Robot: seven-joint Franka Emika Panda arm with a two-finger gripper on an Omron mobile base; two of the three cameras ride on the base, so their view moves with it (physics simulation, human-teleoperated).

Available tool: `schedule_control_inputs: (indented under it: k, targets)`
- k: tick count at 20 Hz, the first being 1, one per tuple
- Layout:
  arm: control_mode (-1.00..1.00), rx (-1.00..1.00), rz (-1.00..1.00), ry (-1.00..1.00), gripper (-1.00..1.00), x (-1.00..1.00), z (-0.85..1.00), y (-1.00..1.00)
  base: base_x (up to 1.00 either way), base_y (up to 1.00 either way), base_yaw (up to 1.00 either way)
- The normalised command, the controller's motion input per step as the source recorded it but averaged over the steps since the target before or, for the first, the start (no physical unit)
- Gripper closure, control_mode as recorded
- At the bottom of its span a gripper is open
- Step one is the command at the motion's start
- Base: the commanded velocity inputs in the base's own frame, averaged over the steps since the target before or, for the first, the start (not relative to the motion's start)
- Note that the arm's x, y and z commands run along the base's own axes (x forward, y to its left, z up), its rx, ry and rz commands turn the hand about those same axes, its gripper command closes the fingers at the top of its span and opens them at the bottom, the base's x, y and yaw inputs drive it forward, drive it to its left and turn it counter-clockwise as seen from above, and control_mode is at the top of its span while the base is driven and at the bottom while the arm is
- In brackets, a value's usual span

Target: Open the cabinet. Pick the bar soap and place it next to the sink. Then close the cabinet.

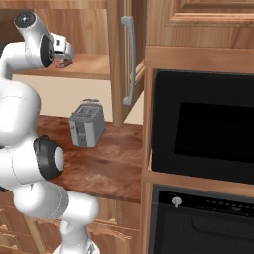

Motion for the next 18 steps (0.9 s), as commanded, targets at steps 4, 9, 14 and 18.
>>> schedule_control_inputs:
  k: [4, 9, 14, 18]
  targets:
    - [-1.00, 0.00, 0.00, 0.00, -1.00, 0.18, -0.11, 0.05, 0.00, 0.00, 0.00]
    - [-1.00, 0.00, 0.00, 0.02, -1.00, 0.14, -0.03, 0.11, 0.00, 0.00, 0.00]
    - [-1.00, 0.00, 0.00, 0.03, -1.00, 0.26, -0.01, 0.08, 0.00, 0.00, 0.00]
    - [-1.00, 0.00, 0.00, 0.03, -1.00, 0.24, -0.08, 0.05, 0.00, 0.00, 0.00]
